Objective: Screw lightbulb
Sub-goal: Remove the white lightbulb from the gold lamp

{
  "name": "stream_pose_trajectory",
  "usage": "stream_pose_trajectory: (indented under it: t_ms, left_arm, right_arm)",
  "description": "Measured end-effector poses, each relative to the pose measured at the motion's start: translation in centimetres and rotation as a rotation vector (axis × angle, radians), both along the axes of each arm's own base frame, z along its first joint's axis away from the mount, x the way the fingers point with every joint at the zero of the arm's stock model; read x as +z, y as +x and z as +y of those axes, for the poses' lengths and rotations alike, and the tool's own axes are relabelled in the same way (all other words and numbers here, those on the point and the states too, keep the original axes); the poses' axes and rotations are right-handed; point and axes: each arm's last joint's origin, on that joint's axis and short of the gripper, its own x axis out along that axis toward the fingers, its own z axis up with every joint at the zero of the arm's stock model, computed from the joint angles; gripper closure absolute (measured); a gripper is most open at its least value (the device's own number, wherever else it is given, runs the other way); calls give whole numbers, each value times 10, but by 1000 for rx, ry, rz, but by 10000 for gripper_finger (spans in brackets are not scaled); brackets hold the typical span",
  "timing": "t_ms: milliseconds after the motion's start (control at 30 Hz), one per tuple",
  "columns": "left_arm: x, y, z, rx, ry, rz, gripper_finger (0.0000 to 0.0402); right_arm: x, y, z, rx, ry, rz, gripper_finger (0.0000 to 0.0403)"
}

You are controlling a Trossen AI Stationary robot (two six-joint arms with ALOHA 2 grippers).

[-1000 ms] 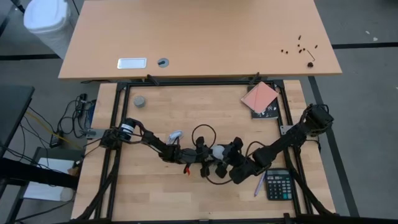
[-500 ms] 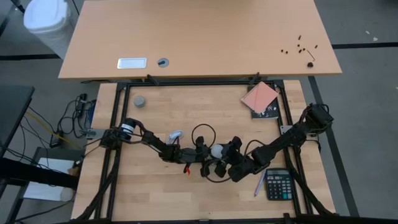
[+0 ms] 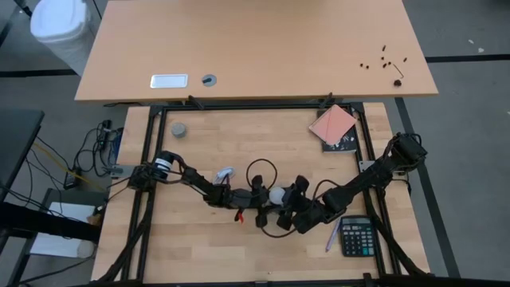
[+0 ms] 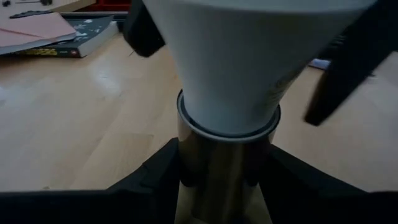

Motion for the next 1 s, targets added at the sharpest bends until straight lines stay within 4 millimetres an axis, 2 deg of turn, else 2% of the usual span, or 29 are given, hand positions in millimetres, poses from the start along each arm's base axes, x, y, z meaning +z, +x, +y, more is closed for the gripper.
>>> stream_pose_trajectory:
  t_ms: [233,433,600,833,1000]
  left_arm:
    - [0,0,-2,-91,33,7,217]
    - [0,0,-5,-215,51,14,217]
    - [0,0,-8,-332,45,11,217]
    - [0,-1,-10,-422,46,10,217]
    - [0,-1,-11,-442,32,12,217]
  right_arm:
    - [-2,0,1,73,5,51,199]
    - [-1,-1,3,174,-16,109,205]
    - [5,1,0,336,-1,163,207]
    - [11,11,-14,604,-8,206,208]
    - [10,20,-36,813,-18,219,208]
